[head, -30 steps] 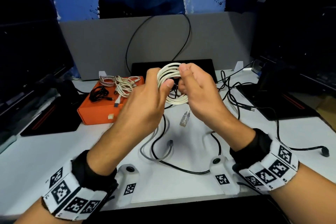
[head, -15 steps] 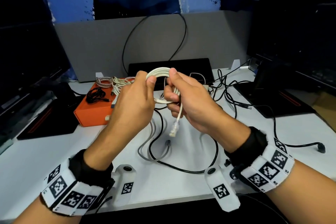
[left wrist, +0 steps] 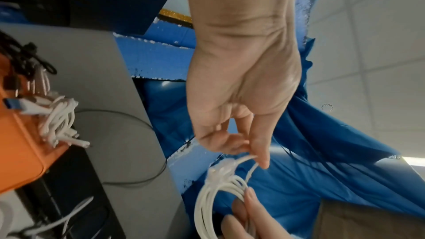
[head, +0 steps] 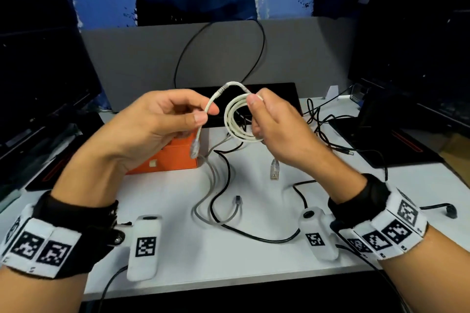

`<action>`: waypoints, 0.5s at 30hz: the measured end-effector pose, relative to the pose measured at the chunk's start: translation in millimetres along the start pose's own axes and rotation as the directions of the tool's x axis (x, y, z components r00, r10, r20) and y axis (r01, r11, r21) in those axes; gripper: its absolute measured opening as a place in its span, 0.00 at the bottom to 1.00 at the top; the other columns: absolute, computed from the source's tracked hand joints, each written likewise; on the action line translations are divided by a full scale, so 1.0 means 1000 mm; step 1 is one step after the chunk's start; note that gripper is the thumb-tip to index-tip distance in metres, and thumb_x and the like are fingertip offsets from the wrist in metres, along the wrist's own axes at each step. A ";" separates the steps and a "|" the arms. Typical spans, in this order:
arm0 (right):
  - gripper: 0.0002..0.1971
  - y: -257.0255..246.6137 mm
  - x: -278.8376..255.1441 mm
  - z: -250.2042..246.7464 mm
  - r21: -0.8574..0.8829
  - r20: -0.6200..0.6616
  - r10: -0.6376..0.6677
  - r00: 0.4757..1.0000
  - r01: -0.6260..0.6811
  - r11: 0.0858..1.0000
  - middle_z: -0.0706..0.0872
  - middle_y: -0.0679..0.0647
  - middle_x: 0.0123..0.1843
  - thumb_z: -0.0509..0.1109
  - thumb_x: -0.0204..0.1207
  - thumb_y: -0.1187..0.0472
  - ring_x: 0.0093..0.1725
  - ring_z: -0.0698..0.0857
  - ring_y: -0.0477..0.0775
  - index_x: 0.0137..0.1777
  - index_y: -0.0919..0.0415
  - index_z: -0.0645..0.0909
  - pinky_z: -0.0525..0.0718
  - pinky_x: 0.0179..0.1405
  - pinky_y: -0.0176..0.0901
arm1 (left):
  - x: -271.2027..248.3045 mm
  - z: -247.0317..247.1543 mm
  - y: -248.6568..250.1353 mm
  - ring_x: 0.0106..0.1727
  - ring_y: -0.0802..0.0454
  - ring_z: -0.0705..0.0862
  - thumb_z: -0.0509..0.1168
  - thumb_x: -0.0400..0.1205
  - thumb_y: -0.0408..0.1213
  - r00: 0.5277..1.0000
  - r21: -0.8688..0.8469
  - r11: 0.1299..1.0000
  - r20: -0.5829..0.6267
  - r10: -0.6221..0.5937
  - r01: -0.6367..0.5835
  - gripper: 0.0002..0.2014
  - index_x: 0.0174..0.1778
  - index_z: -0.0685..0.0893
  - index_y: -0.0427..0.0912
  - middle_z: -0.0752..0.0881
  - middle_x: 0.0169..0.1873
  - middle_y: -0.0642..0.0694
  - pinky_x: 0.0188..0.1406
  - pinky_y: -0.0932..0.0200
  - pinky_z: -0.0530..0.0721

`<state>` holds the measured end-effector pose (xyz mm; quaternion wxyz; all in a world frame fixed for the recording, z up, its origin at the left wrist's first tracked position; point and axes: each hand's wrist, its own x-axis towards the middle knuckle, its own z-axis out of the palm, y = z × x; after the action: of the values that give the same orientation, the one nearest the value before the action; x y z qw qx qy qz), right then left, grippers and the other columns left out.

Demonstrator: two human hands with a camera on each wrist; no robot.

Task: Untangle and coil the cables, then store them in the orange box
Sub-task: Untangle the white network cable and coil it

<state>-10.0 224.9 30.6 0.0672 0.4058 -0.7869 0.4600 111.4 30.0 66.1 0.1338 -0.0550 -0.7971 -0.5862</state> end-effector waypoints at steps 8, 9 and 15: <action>0.18 -0.003 -0.003 0.008 0.097 0.022 -0.017 1.000 0.014 0.995 0.78 0.45 0.31 0.53 0.93 0.44 0.29 0.75 0.44 0.42 0.50 0.69 0.78 0.33 0.51 | 0.005 0.023 -0.006 0.53 0.42 0.93 0.68 0.81 0.31 0.974 -0.204 0.960 -0.163 0.158 -0.190 0.06 0.52 0.86 0.38 0.91 0.44 0.37 0.51 0.60 0.90; 0.18 -0.002 -0.003 0.009 0.109 0.017 -0.014 1.000 0.012 0.994 0.78 0.45 0.31 0.53 0.92 0.44 0.29 0.75 0.44 0.42 0.50 0.70 0.77 0.32 0.50 | 0.004 0.025 -0.007 0.55 0.41 0.93 0.68 0.81 0.31 0.973 -0.200 0.960 -0.158 0.167 -0.197 0.06 0.52 0.86 0.38 0.91 0.44 0.36 0.52 0.60 0.90; 0.19 0.005 0.000 0.009 0.274 0.019 0.080 0.997 -0.082 0.958 0.76 0.42 0.28 0.53 0.93 0.45 0.25 0.71 0.40 0.41 0.52 0.69 0.72 0.31 0.43 | 0.007 0.027 -0.007 0.42 0.48 0.93 0.71 0.83 0.24 0.942 0.156 0.971 -0.256 0.219 -0.183 0.06 0.54 0.90 0.33 0.90 0.43 0.27 0.45 0.61 0.90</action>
<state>-11.1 219.2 21.7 -0.0118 0.3804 -0.7318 0.5654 99.2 53.0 53.6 0.3041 -0.0465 -0.7980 -0.5183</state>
